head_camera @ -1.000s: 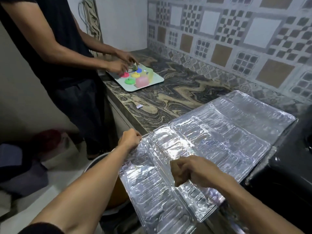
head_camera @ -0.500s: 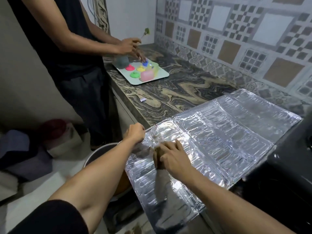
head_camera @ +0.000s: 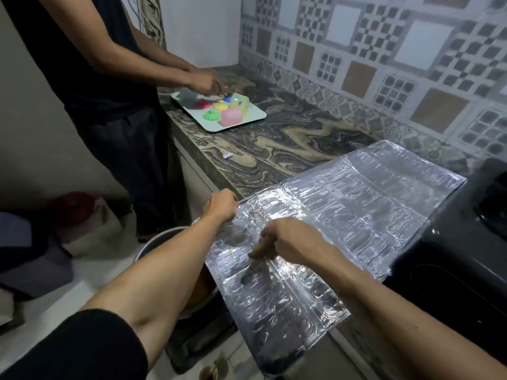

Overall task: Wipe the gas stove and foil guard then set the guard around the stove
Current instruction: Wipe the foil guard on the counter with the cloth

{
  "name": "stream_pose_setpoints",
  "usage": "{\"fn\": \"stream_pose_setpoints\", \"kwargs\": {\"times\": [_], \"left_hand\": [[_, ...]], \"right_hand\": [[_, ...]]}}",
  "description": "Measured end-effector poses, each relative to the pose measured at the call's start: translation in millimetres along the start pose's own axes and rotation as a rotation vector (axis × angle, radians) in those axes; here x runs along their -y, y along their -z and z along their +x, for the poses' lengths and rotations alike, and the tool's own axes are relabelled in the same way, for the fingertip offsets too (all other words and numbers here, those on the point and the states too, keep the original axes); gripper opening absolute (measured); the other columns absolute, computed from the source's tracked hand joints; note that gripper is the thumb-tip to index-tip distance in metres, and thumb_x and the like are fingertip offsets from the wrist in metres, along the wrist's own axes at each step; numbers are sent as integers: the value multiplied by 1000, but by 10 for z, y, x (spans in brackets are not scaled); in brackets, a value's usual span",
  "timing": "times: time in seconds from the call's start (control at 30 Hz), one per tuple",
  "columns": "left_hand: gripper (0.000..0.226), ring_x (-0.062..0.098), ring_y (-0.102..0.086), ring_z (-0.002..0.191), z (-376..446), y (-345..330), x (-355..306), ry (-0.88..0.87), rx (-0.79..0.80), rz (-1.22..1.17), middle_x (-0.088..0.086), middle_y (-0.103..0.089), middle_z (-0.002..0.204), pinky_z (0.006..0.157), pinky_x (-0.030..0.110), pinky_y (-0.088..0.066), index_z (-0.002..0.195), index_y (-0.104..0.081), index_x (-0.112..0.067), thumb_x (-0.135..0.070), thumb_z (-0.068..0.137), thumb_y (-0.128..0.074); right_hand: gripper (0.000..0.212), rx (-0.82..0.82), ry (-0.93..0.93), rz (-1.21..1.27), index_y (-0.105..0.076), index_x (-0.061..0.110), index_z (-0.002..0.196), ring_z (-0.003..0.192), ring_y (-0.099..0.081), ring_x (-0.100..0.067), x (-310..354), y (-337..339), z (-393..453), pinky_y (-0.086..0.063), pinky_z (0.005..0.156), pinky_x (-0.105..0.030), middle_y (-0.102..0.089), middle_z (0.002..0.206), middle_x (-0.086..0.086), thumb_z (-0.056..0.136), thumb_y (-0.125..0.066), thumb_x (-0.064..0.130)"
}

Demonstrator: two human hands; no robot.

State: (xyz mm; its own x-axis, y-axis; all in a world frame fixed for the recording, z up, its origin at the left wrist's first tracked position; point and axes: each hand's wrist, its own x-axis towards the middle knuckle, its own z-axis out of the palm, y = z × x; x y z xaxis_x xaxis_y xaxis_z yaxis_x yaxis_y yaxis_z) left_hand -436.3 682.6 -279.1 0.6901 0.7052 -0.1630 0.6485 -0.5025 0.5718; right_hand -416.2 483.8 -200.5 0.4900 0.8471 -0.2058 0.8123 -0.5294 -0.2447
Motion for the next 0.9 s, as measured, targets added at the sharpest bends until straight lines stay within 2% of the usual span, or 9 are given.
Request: {"fn": "stream_pose_setpoints", "kwargs": {"times": [0.1, 0.3, 0.37, 0.47, 0.53, 0.63, 0.73, 0.8, 0.9], "left_hand": [[19, 36, -63, 105, 19, 30, -4, -20, 5, 11, 12, -69, 109, 79, 34, -46, 91, -71, -22, -17, 87, -52], [19, 36, -65, 96, -28, -73, 27, -68, 24, 44, 11, -70, 98, 72, 36, -47, 86, -69, -17, -10, 91, -52], [20, 36, -64, 92, -42, -103, 45, -74, 28, 36, 11, -69, 95, 70, 36, -47, 80, -66, -17, -8, 91, -51], [24, 34, -63, 86, -72, -115, 36, -79, 31, 34, 11, -68, 89, 70, 39, -47, 75, -64, -14, -4, 90, -48], [26, 33, -61, 83, -98, -105, 35, -76, 17, 20, 10, -67, 87, 69, 39, -47, 74, -64, -14, -3, 90, -47], [28, 31, -63, 81, -82, -78, 32, -102, -14, 24, 7, -67, 82, 66, 37, -47, 68, -62, -16, -2, 89, -49], [28, 28, -64, 80, -120, -66, 21, -108, -29, 30, 6, -70, 84, 69, 37, -50, 70, -67, -16, -2, 88, -50], [25, 27, -62, 83, -150, -58, 13, -112, -31, 37, 5, -70, 89, 72, 35, -49, 82, -71, -16, -5, 91, -51], [20, 32, -64, 92, -179, -43, 5, -116, -23, 48, 8, -70, 97, 76, 36, -49, 91, -73, -15, -12, 92, -53]], "right_hand": [[45, -223, 167, 139, -60, 33, 115, 94, -60, -23, 61, -326, 226, -53, 71, -42, -62, 111, 7, 76, -50, 12], [49, -128, 265, 20, -58, 25, 127, 120, -51, -24, 165, -731, 20, -47, 92, -39, -52, 139, 5, 83, -48, 7], [54, 12, 330, -27, -61, 28, 125, 127, -47, -21, 112, -772, -114, -48, 94, -39, -51, 142, 7, 78, -45, 6], [52, 351, 366, -143, -70, 25, 107, 102, -61, -25, -53, -816, -328, -55, 80, -40, -67, 117, 1, 66, -46, 4], [41, 488, 270, -230, -71, 16, 101, 87, -64, -29, -100, -677, -487, -56, 73, -38, -70, 98, -9, 71, -46, 2], [38, 637, 63, -170, -71, 18, 106, 80, -59, -20, -164, -286, -530, -48, 61, -26, -68, 95, -3, 80, -48, 3], [45, 450, 18, 1, -69, 22, 111, 82, -56, -13, -177, -86, -365, -45, 64, -22, -69, 108, 0, 78, -47, -1], [46, 231, 56, 20, -66, 26, 113, 96, -59, -17, -155, -155, -218, -51, 82, -33, -67, 114, 2, 78, -48, 1], [44, -26, 191, -90, -63, 28, 114, 104, -58, -24, -132, -400, -93, -51, 82, -40, -64, 114, 4, 77, -53, 7]]}}
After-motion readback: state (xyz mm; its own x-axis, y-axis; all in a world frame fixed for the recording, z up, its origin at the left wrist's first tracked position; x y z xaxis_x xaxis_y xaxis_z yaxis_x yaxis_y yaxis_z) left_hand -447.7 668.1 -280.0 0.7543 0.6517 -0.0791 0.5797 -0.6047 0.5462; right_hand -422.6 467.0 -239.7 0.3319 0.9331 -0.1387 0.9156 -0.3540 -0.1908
